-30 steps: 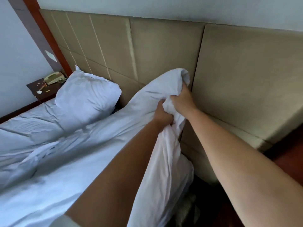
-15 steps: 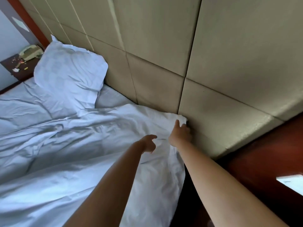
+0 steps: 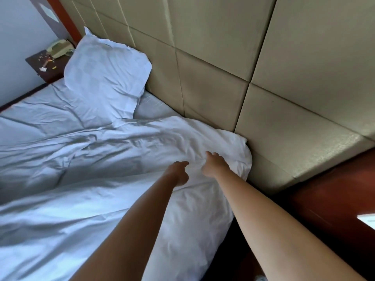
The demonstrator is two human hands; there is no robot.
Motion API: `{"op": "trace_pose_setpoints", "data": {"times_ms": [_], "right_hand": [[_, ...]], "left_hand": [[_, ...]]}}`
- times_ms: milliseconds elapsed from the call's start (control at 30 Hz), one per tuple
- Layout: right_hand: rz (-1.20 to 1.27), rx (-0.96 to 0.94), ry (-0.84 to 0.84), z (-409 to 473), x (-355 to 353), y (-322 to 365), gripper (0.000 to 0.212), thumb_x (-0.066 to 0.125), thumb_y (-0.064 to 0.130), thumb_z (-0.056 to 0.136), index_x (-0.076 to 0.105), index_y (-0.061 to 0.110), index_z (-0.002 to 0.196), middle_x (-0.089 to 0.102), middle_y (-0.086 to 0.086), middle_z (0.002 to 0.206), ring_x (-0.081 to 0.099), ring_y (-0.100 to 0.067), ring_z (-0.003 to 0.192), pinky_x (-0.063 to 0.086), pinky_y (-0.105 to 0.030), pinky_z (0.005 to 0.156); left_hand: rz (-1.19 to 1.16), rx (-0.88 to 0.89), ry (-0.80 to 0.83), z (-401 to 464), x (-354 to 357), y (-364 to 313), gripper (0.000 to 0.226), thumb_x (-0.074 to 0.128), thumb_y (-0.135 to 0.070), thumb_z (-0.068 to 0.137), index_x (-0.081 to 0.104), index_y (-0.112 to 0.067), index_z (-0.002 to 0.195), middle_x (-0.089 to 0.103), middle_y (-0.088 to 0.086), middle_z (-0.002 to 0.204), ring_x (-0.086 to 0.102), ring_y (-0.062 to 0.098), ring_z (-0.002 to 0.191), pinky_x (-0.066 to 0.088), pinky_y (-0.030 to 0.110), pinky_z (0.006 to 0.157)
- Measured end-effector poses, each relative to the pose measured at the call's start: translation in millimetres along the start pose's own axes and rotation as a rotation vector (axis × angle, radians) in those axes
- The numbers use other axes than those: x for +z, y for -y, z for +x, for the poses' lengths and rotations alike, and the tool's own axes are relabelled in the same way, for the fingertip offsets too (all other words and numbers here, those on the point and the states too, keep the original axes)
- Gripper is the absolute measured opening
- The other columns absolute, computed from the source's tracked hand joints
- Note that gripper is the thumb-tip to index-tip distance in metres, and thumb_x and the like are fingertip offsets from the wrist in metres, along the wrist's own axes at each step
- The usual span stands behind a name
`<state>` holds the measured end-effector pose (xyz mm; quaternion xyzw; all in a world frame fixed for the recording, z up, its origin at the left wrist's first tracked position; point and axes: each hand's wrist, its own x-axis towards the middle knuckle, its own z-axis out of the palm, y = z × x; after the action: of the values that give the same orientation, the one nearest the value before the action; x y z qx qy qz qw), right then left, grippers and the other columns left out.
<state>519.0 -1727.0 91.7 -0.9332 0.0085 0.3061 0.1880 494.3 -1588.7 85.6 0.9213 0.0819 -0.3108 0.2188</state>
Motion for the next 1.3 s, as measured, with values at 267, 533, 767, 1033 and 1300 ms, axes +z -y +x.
{"op": "trace_pose_setpoints", "data": {"times_ms": [267,533,767,1033,1300], "right_hand": [[-0.133,-0.107,0.011,-62.8,27.0,68.7,0.06,0.04,0.016,0.093,0.02,0.016,0.149,0.031,-0.011,0.147,0.033,-0.03,0.135,0.037,-0.038,0.104],[-0.255,-0.263,0.002,-192.2,123.6,164.3,0.061,0.045,0.018,0.093,0.023,0.015,0.15,0.029,-0.013,0.149,0.033,-0.031,0.134,0.037,-0.041,0.107],[-0.367,-0.489,0.049,-323.8,256.6,252.1,0.063,0.048,0.02,0.09,0.025,0.017,0.149,0.028,-0.011,0.151,0.033,-0.029,0.136,0.037,-0.04,0.107],[-0.526,-0.697,0.142,-389.6,338.9,320.8,0.061,0.045,0.017,0.091,0.025,0.019,0.149,0.028,-0.008,0.15,0.031,-0.026,0.136,0.036,-0.038,0.107],[-0.628,-0.903,0.272,-435.3,432.1,377.3,0.055,0.048,0.036,0.094,0.035,0.017,0.143,0.038,-0.01,0.14,0.038,-0.029,0.13,0.038,-0.039,0.105]], "left_hand": [[0.167,-0.03,-0.109,-79.2,-26.3,90.4,0.064,0.044,-0.006,0.089,0.03,-0.026,0.148,0.034,0.001,0.151,0.029,0.022,0.14,0.032,0.037,0.112],[0.115,-0.117,-0.262,-237.4,-11.8,232.1,0.057,0.043,-0.008,0.09,0.038,-0.028,0.143,0.037,0.001,0.148,0.03,0.02,0.138,0.032,0.037,0.11],[0.071,-0.176,-0.328,-387.0,32.3,359.6,0.055,0.043,-0.009,0.09,0.041,-0.03,0.141,0.038,0.0,0.148,0.03,0.019,0.139,0.031,0.036,0.11],[-0.02,-0.394,-0.383,-494.4,67.8,464.3,0.053,0.044,-0.012,0.091,0.041,-0.028,0.141,0.04,0.001,0.147,0.032,0.021,0.138,0.031,0.035,0.11],[-0.134,-0.652,-0.345,-590.2,128.1,537.1,0.052,0.043,-0.011,0.09,0.044,-0.028,0.14,0.04,0.002,0.147,0.033,0.02,0.137,0.032,0.037,0.111]]}}
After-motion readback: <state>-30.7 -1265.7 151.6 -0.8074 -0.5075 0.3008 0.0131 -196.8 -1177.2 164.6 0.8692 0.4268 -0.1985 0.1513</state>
